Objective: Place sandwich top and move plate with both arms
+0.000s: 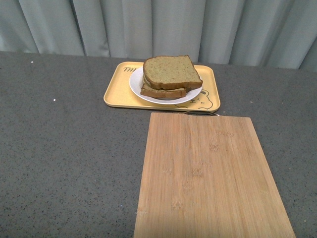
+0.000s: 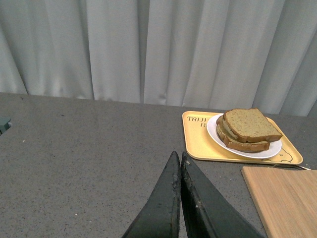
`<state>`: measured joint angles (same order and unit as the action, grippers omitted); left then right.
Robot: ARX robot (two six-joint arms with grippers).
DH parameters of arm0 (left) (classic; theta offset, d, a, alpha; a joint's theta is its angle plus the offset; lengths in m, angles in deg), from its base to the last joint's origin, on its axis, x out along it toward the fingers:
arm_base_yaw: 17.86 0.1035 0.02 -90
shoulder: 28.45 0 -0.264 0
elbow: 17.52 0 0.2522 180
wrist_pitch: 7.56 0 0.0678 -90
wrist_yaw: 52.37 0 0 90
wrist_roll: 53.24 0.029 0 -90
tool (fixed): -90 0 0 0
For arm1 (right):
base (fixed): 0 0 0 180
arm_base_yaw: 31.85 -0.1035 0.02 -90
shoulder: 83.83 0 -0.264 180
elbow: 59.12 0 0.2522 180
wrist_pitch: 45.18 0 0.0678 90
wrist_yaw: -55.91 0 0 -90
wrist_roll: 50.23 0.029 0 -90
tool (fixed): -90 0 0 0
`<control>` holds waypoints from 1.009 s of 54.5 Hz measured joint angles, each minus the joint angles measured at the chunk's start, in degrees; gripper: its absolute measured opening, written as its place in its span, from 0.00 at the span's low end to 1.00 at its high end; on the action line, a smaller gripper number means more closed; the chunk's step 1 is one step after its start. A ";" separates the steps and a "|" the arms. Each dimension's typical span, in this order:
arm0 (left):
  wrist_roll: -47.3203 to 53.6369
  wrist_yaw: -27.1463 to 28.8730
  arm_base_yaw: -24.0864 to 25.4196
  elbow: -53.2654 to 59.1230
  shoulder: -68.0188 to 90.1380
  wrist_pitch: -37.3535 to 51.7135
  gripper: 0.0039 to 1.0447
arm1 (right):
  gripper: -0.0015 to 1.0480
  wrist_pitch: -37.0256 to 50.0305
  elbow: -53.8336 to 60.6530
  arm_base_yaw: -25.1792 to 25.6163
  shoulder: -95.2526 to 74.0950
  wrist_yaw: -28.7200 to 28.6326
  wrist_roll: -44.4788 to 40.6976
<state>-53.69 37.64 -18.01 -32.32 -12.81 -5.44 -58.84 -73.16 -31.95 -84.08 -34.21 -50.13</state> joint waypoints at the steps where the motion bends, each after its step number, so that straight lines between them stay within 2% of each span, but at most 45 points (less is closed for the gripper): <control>1: -0.02 0.00 0.00 0.00 -0.37 -0.37 0.03 | 0.91 0.00 0.00 0.00 0.00 0.00 0.00; 21: -0.02 0.00 0.00 0.00 -5.57 -5.60 0.03 | 0.91 0.00 0.00 0.00 0.00 0.00 0.00; 28: 0.00 0.00 0.00 -0.02 -13.59 -15.17 0.03 | 0.91 0.00 0.00 0.00 0.00 0.02 0.00; 37: 0.00 0.00 0.00 -0.02 -15.30 -15.74 0.03 | 0.91 0.00 0.00 0.00 0.00 0.00 0.00; 55: 0.00 -0.02 0.00 -0.02 -15.34 -15.74 0.55 | 0.91 0.00 0.00 0.00 0.00 0.00 0.00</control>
<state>-53.69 37.62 -18.01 -32.34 -28.15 -21.18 -58.84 -73.16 -31.95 -84.08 -34.21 -50.13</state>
